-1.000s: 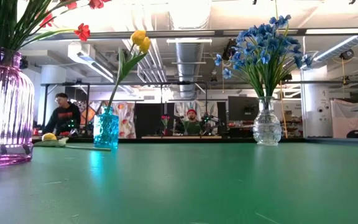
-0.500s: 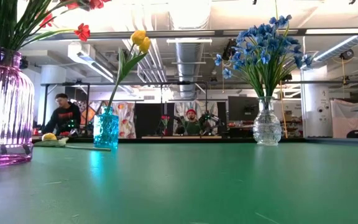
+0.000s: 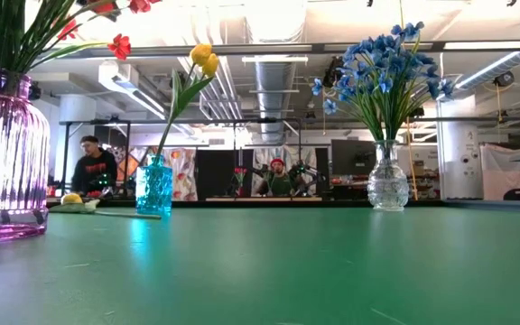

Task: Sort flowers into vase by color
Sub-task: Put the yellow flower into the blue vase

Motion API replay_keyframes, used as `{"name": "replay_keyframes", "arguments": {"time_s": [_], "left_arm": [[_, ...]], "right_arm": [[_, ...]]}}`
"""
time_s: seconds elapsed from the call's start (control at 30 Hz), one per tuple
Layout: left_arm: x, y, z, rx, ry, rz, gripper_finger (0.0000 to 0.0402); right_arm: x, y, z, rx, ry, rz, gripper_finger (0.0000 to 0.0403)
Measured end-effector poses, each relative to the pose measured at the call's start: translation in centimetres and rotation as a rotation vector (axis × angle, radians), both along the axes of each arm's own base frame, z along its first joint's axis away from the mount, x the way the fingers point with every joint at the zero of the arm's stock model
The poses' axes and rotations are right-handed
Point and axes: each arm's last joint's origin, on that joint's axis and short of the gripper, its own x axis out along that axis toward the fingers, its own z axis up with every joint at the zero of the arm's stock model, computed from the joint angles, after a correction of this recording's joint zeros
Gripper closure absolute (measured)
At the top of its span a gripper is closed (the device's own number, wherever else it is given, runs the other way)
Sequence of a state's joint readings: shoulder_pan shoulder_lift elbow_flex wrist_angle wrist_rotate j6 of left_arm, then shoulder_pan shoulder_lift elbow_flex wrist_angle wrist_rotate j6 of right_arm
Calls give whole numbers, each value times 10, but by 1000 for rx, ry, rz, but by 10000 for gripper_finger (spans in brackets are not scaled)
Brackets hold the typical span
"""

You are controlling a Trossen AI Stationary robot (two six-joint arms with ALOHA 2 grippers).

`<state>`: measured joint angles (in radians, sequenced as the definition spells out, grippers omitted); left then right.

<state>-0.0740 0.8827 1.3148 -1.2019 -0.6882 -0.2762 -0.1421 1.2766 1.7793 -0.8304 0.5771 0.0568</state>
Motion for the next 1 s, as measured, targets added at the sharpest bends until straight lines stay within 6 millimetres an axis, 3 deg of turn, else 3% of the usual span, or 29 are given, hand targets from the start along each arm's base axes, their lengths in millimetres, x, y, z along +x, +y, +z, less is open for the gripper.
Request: {"name": "replay_keyframes", "arguments": {"time_s": [0.37, 0.67, 1.0], "left_arm": [[-1, -3, -42, -59, -2, -66, 208], [-11, -11, -58, -102, -127, -181, 208], [-24, -16, -75, -120, -218, -270, 208]], "right_arm": [[41, -5, 9, -65, 57, 59, 76], [59, -3, 6, -38, 64, 152, 76], [75, 22, -3, -45, 105, 295, 76]]}}
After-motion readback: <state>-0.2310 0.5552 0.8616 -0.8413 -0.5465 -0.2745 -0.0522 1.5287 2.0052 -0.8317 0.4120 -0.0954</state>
